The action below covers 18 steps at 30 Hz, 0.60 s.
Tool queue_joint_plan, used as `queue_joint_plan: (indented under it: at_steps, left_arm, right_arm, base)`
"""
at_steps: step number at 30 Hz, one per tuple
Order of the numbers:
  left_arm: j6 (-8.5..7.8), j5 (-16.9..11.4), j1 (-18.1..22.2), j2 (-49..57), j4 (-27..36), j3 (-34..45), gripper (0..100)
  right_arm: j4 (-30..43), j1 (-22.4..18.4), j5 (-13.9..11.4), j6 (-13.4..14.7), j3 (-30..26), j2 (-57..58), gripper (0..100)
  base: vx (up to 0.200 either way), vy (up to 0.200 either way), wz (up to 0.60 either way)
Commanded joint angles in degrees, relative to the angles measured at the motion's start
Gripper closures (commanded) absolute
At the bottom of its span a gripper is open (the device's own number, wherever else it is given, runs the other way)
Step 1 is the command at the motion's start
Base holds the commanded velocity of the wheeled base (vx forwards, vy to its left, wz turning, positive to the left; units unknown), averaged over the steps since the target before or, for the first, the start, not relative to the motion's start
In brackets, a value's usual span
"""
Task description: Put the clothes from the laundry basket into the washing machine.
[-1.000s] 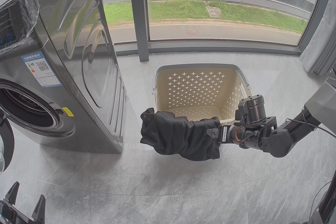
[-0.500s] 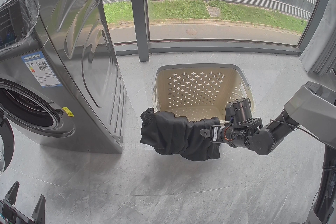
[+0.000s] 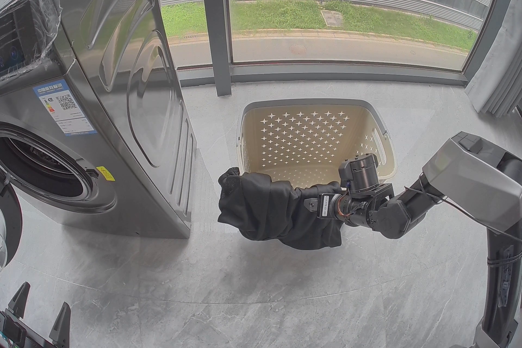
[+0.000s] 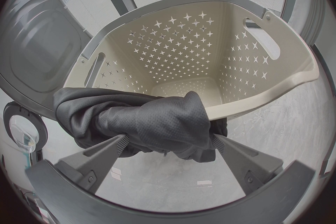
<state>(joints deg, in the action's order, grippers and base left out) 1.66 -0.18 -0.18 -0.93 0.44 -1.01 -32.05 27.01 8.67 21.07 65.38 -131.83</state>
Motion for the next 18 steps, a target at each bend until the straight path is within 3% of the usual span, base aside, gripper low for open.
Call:
queue_joint_plan:
  at_steps: [1, 9, 10, 18]
  left_arm:
    - [0.01, 0.01, 0.01, 0.75, 0.0, 0.84, 0]
    - [0.01, 0.01, 0.01, 0.75, 0.0, 0.84, 0]
    - [0.01, 0.01, 0.01, 0.75, 0.0, 0.84, 0]
    - [0.01, 0.01, 0.01, 0.75, 0.0, 0.84, 0]
  right_arm:
    - [-0.12, 0.06, 0.03, 0.12, 1.86, -2.29, 0]
    - [-2.49, -0.38, 0.03, -0.5, 3.88, -3.79, 0]
    - [-3.46, -0.38, 0.03, -0.59, 3.79, -3.79, 100]
    - [-4.78, -0.38, 0.03, -0.94, 3.44, -3.96, 100]
  base:
    - [0.0, 0.0, 0.0]
    - [0.0, 0.0, 0.0]
    - [0.0, 0.0, 0.0]
    - [0.0, 0.0, 0.0]
